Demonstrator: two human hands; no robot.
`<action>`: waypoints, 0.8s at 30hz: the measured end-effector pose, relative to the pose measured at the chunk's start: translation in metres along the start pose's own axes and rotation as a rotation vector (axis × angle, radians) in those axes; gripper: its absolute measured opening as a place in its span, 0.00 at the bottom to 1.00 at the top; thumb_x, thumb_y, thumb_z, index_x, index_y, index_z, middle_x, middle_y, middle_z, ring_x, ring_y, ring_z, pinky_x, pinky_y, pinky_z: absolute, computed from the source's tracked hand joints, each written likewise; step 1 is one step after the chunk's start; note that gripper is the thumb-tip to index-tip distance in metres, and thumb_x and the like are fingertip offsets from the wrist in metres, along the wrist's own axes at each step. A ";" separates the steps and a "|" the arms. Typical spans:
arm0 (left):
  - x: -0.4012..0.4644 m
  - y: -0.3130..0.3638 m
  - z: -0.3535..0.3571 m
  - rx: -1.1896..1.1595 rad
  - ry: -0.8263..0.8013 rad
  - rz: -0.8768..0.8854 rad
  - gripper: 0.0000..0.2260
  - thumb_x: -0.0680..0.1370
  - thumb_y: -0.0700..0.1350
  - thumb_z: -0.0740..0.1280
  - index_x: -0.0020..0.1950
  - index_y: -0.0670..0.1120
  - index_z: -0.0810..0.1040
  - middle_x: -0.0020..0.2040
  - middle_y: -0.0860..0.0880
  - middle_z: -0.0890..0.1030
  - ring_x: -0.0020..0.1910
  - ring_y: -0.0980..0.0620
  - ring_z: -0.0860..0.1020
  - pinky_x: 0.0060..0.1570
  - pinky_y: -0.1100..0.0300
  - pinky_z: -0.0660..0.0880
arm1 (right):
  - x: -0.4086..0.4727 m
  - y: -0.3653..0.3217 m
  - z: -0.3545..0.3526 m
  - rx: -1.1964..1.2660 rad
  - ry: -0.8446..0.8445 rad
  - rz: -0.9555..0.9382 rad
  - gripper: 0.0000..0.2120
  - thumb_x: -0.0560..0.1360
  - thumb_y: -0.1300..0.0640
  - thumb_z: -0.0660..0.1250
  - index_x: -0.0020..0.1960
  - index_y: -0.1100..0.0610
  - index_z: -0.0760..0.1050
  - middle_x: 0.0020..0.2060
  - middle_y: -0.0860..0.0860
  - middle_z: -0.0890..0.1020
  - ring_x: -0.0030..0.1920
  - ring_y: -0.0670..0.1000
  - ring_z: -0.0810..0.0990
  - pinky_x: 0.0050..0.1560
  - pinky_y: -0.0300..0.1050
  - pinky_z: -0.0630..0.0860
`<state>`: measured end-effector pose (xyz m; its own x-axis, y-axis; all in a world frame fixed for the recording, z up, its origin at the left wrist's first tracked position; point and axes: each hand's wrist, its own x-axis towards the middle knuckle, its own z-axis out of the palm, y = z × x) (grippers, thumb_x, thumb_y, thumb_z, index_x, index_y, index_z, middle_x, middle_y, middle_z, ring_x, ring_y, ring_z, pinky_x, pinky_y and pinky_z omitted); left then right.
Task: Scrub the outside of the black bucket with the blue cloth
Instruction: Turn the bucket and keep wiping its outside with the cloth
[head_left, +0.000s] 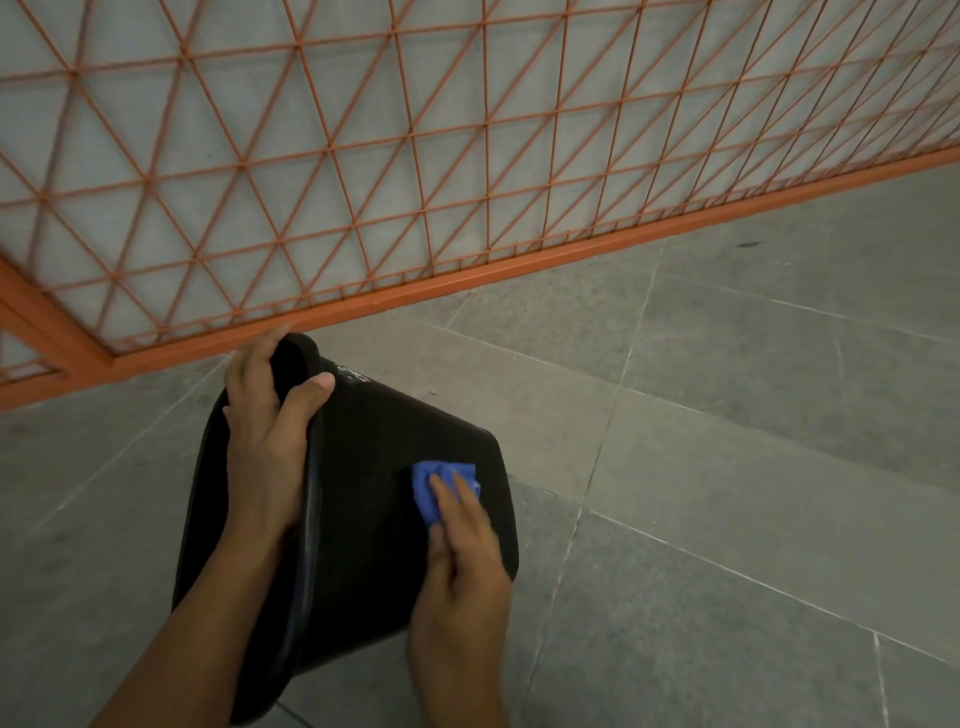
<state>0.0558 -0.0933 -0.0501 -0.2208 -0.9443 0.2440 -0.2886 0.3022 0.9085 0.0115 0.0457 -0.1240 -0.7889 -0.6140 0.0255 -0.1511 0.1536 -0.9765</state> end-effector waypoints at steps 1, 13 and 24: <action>0.001 -0.001 -0.002 0.006 0.013 -0.019 0.28 0.69 0.50 0.60 0.68 0.43 0.69 0.70 0.42 0.67 0.70 0.45 0.65 0.71 0.42 0.58 | 0.008 0.004 -0.007 -0.039 -0.047 -0.004 0.24 0.77 0.61 0.59 0.58 0.31 0.63 0.61 0.26 0.62 0.62 0.24 0.59 0.61 0.19 0.54; 0.003 -0.002 0.003 0.034 0.027 -0.032 0.28 0.68 0.52 0.60 0.69 0.48 0.69 0.71 0.44 0.66 0.70 0.46 0.64 0.69 0.50 0.61 | -0.026 -0.048 0.006 0.063 -0.094 -0.114 0.21 0.75 0.61 0.57 0.63 0.41 0.64 0.66 0.33 0.62 0.69 0.31 0.54 0.67 0.24 0.51; -0.018 0.004 -0.002 0.006 -0.018 0.108 0.26 0.68 0.59 0.59 0.66 0.57 0.67 0.71 0.47 0.66 0.71 0.50 0.64 0.71 0.52 0.60 | 0.087 -0.014 -0.010 -0.068 -0.139 -0.135 0.16 0.78 0.62 0.58 0.64 0.51 0.72 0.65 0.44 0.73 0.65 0.42 0.69 0.65 0.26 0.60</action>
<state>0.0602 -0.0753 -0.0505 -0.2681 -0.9036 0.3341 -0.2678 0.4030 0.8751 -0.0613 -0.0023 -0.1063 -0.6694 -0.7330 0.1209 -0.2933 0.1112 -0.9495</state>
